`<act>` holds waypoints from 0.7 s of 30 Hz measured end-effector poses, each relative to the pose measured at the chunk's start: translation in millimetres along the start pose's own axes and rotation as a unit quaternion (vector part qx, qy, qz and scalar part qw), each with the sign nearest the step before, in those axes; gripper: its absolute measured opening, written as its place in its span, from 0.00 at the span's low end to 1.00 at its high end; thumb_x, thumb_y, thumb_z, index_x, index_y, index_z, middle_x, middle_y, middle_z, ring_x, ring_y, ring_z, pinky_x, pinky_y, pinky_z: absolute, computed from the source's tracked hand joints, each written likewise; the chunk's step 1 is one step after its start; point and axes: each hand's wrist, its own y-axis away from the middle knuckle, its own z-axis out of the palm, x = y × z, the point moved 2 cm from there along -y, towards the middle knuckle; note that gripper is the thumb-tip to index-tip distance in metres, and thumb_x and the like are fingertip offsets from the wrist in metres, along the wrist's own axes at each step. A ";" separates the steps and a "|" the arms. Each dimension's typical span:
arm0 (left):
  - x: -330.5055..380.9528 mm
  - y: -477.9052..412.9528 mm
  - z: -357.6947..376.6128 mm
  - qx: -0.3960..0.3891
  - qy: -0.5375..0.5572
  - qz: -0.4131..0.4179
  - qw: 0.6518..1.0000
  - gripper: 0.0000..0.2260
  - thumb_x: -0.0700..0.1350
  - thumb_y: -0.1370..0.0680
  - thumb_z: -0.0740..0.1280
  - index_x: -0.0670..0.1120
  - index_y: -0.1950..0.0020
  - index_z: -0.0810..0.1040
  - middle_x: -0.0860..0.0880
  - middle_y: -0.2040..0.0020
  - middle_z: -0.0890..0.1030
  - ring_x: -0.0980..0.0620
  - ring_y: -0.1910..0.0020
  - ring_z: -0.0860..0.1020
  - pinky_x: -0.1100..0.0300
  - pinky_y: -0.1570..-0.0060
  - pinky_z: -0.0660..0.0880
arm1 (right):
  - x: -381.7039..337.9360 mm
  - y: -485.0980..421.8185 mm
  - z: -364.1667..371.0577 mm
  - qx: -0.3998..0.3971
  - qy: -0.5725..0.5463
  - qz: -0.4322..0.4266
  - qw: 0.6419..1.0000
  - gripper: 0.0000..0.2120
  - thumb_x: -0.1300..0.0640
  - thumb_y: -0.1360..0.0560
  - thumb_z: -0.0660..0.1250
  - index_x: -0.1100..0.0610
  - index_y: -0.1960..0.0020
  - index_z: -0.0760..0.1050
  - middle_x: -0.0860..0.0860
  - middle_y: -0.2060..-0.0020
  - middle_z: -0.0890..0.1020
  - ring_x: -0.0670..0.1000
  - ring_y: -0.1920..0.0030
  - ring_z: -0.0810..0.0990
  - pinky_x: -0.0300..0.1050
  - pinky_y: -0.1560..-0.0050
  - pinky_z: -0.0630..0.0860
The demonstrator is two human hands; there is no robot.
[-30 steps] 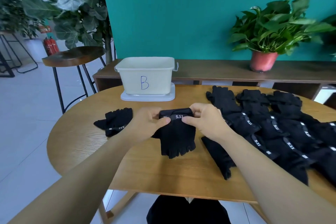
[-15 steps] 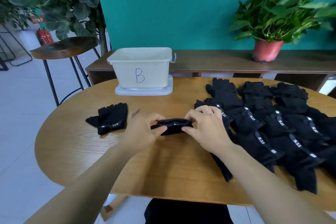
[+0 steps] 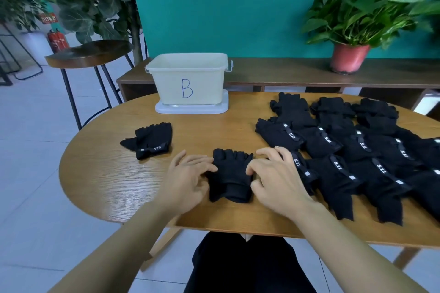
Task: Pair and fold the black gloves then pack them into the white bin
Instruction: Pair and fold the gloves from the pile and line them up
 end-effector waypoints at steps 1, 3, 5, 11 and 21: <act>4.1 -5.7 0.0 -0.006 -0.015 -0.004 1.000 0.17 0.40 0.23 0.63 0.52 0.36 0.79 0.56 0.32 0.76 0.60 0.29 0.67 0.58 0.24 0.42 | -3.7 -4.9 -2.0 0.004 0.005 0.010 1.000 0.13 0.59 0.30 0.58 0.54 0.54 0.81 0.47 0.58 0.84 0.52 0.35 0.73 0.48 0.28 0.50; 11.5 -16.3 6.0 -0.027 -0.046 -0.012 0.998 0.19 0.42 0.18 0.58 0.50 0.27 0.71 0.55 0.26 0.69 0.59 0.25 0.61 0.61 0.25 0.39 | -12.5 -14.2 1.6 -0.032 0.035 0.021 0.999 0.16 0.57 0.22 0.55 0.55 0.41 0.79 0.49 0.43 0.82 0.52 0.28 0.66 0.49 0.26 0.45; 16.4 -23.6 18.7 -0.070 -0.081 -0.013 0.994 0.21 0.46 0.15 0.52 0.48 0.21 0.60 0.53 0.21 0.60 0.58 0.22 0.53 0.61 0.27 0.34 | -19.8 -21.2 12.8 -0.089 0.064 0.025 0.994 0.21 0.52 0.16 0.51 0.57 0.27 0.66 0.54 0.26 0.68 0.53 0.22 0.55 0.53 0.24 0.40; 7.2 -17.5 52.1 -0.187 -0.156 -0.023 0.970 0.40 0.60 0.29 0.25 0.46 0.19 0.40 0.50 0.19 0.40 0.55 0.22 0.36 0.55 0.25 0.32 | -20.7 -19.6 51.5 -0.240 0.076 0.082 0.964 0.29 0.46 0.16 0.39 0.59 0.21 0.37 0.55 0.21 0.38 0.52 0.22 0.35 0.53 0.23 0.34; 2.6 -15.8 59.5 -0.157 -0.157 -0.076 0.972 0.40 0.62 0.29 0.25 0.47 0.20 0.39 0.49 0.20 0.38 0.55 0.22 0.35 0.56 0.26 0.30 | -15.7 -20.0 60.1 -0.256 0.082 0.103 0.958 0.29 0.45 0.16 0.38 0.57 0.22 0.34 0.56 0.22 0.34 0.53 0.22 0.33 0.55 0.24 0.34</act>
